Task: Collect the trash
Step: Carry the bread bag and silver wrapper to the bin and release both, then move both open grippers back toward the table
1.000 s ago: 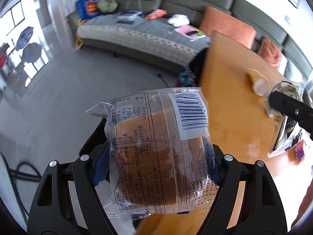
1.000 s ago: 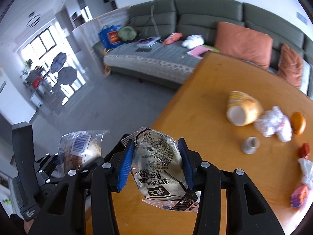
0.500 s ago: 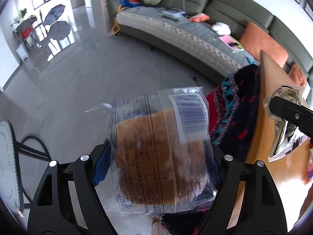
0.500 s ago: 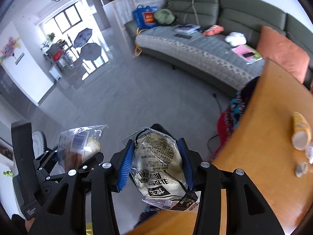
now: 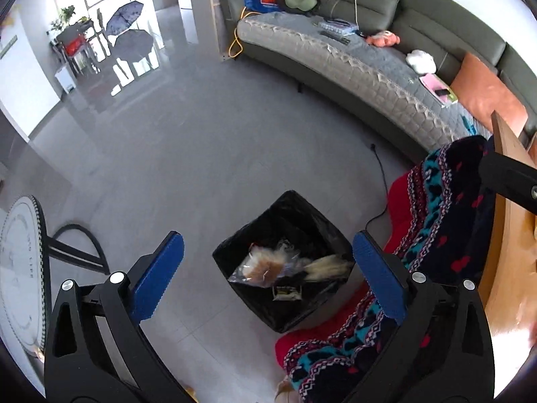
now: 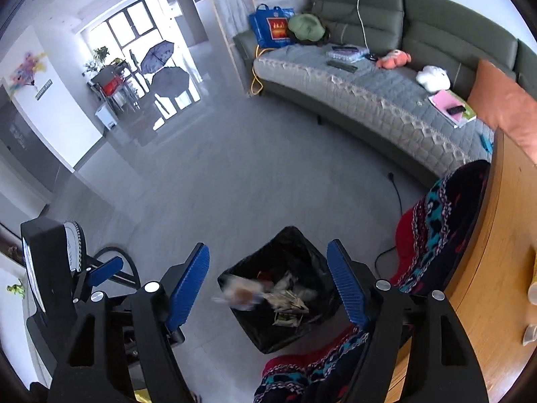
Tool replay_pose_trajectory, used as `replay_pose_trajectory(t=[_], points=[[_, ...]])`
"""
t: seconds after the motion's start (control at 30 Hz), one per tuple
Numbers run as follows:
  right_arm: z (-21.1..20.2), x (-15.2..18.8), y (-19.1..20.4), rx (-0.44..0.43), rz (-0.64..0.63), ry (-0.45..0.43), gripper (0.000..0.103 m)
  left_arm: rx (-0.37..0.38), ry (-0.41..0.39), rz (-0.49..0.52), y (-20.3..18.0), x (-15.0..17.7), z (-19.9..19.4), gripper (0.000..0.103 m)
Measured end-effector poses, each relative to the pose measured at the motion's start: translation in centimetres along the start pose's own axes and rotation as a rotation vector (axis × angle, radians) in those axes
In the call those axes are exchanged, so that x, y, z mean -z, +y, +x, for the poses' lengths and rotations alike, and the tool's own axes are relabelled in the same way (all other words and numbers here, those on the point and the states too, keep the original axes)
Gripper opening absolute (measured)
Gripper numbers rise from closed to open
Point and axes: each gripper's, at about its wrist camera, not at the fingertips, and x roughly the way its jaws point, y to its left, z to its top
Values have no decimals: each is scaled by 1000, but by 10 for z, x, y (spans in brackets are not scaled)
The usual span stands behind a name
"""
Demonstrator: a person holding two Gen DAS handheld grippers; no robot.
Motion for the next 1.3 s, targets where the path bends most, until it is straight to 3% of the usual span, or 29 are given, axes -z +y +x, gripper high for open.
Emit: replay_pose_trajectory(t=[0.33, 0.67, 1.3], points=[[-16, 3, -22, 4, 57, -25, 74, 25, -8, 29, -11, 0, -9, 97], [-55, 22, -65, 44, 139, -94, 74, 91, -34, 101, -57, 9, -33, 97], [-167, 89, -223, 220, 376, -221, 74, 260, -61, 403, -251, 39, -79, 97]])
